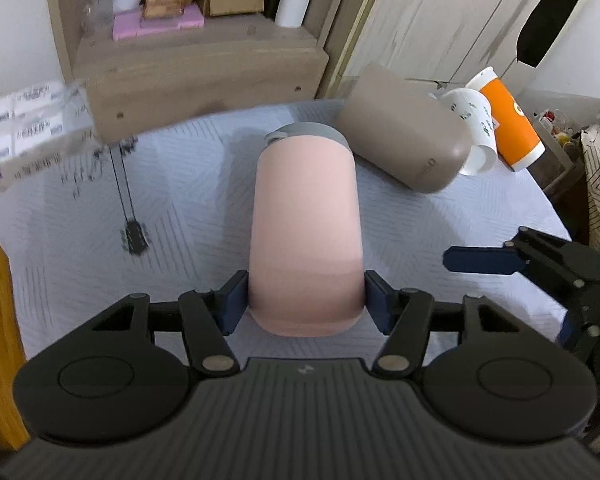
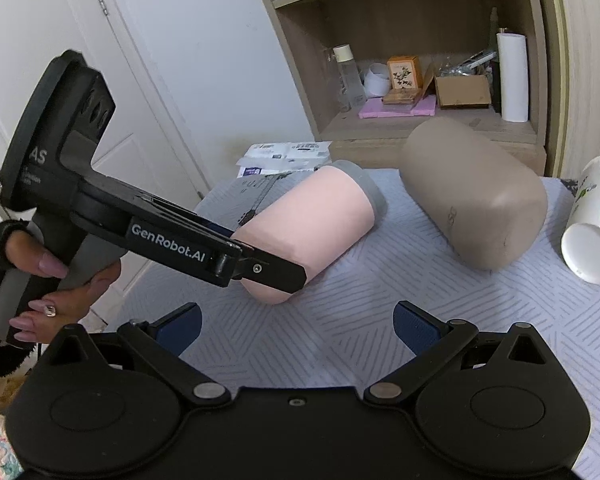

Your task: Flip cup upright

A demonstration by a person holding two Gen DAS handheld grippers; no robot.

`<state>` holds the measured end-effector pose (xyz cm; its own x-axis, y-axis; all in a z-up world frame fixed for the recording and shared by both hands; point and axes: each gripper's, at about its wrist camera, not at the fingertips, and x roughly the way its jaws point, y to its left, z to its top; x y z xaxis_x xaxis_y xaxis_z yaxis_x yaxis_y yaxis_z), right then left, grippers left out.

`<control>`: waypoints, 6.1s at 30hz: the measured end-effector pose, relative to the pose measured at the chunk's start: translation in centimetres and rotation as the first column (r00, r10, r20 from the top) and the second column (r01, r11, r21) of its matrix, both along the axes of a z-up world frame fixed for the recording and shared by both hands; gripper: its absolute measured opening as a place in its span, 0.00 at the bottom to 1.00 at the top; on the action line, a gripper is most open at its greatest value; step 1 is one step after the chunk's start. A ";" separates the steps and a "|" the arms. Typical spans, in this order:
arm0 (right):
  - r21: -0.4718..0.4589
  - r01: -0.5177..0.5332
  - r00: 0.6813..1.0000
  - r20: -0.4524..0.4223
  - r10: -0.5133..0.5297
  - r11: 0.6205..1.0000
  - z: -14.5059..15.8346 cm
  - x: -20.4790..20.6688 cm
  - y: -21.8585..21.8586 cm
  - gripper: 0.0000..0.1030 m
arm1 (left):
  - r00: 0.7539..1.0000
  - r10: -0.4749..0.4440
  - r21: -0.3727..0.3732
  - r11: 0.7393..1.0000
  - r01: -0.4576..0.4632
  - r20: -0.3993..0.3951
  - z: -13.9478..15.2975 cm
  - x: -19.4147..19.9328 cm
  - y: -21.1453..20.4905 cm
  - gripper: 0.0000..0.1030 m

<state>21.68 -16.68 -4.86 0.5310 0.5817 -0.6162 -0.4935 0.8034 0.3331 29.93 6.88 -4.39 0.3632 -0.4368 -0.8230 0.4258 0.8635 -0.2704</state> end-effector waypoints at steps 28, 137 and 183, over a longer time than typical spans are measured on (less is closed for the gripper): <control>0.111 -0.008 0.997 -0.081 0.017 0.994 -1.0 -5.9 -4.9 1.00 | 0.947 -0.071 -0.130 0.991 0.031 -0.312 -1.4 -8.1 -7.2 0.57; -0.268 0.036 0.843 0.526 0.114 0.963 -0.8 -7.8 -3.3 0.85 | 0.922 0.044 -0.185 0.982 0.030 0.385 0.8 -12.4 -6.8 0.80; -0.023 0.421 0.793 0.494 -0.356 0.907 6.5 -21.2 -12.1 1.00 | 0.648 0.446 -0.168 0.880 -0.445 0.618 6.5 -33.1 -6.3 1.00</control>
<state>0.47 -28.82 1.65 0.9372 0.1990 -0.2864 -0.1997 0.9795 0.0273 -3.18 0.58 2.09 0.9386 -0.0862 -0.3342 0.0592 0.9942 -0.0900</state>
